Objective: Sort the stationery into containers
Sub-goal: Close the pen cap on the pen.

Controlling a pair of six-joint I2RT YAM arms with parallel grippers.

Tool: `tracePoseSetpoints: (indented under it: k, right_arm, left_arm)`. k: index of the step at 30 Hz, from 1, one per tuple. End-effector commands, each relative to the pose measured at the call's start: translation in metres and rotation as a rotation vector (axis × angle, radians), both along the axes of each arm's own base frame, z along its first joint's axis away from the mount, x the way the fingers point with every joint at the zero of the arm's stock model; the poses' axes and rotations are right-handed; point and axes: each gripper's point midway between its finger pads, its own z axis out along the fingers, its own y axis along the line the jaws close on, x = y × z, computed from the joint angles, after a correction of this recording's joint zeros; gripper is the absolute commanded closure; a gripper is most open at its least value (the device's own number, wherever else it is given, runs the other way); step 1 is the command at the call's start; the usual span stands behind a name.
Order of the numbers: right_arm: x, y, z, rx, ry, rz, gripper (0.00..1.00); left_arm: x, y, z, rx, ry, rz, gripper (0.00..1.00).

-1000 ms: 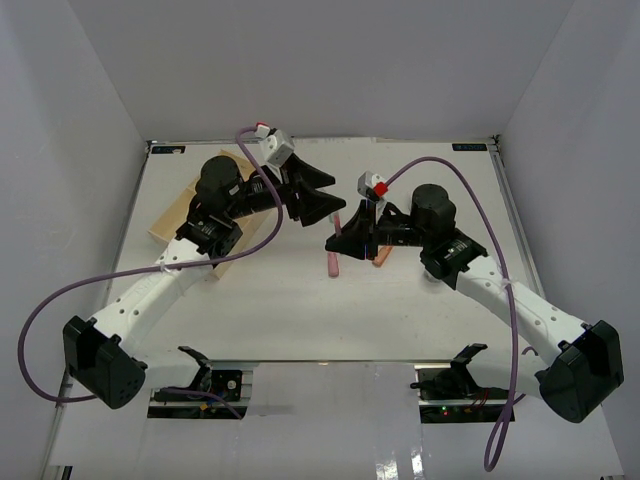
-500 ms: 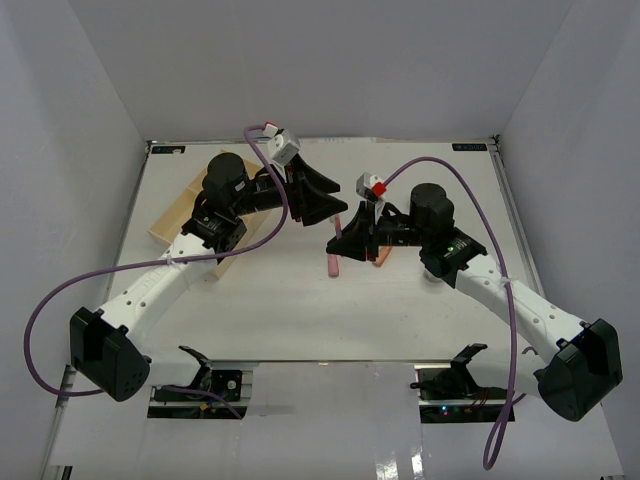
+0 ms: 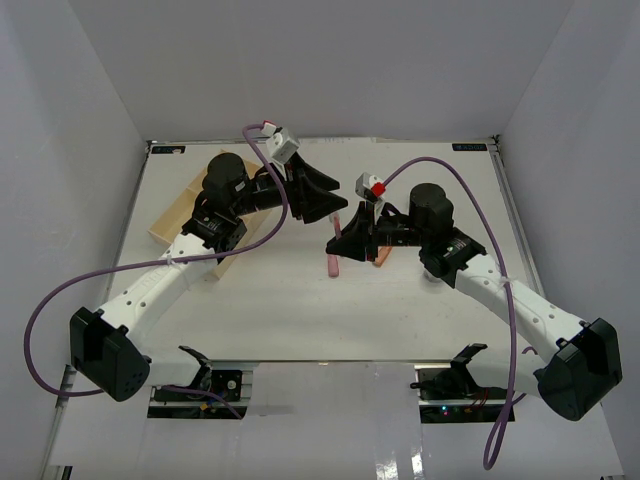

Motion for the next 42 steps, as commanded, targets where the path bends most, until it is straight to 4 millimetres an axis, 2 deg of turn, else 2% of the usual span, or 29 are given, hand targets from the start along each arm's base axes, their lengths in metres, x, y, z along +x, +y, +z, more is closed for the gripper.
tracePoseSetpoints:
  k: [1, 10, 17, 21, 27, 30, 35, 42]
  right_arm:
    - [0.004, 0.003, 0.024, 0.044, -0.071, 0.006, 0.92]
    - [0.008, 0.004, 0.026, 0.044, -0.074, -0.003, 0.92]
    - [0.009, 0.005, 0.029, 0.048, -0.079, -0.003, 0.92]
    - [0.008, 0.005, 0.029, 0.049, -0.077, 0.000, 0.92]
    - [0.008, 0.006, 0.028, 0.049, -0.073, 0.004, 0.92]
    - [0.008, 0.006, 0.029, 0.050, -0.072, 0.004, 0.92]
    - [0.008, 0.005, 0.030, 0.052, -0.072, 0.001, 0.92]
    - [0.008, 0.006, 0.042, 0.078, -0.087, -0.005, 0.92]
  left_arm:
    - [-0.007, 0.003, 0.024, -0.040, -0.044, -0.006, 0.34]
    - [-0.021, 0.001, 0.013, -0.016, -0.037, -0.086, 0.38]
    - [-0.018, -0.001, 0.003, -0.006, -0.018, -0.086, 0.44]
    - [-0.019, -0.001, 0.002, -0.015, -0.013, -0.093, 0.51]
    - [-0.019, -0.002, 0.002, -0.027, -0.005, -0.098, 0.56]
    - [-0.019, -0.004, 0.002, -0.033, -0.002, -0.107, 0.61]
    - [-0.022, -0.004, 0.002, -0.040, 0.001, -0.121, 0.76]
    - [-0.023, -0.004, -0.004, -0.034, 0.016, -0.125, 0.89]
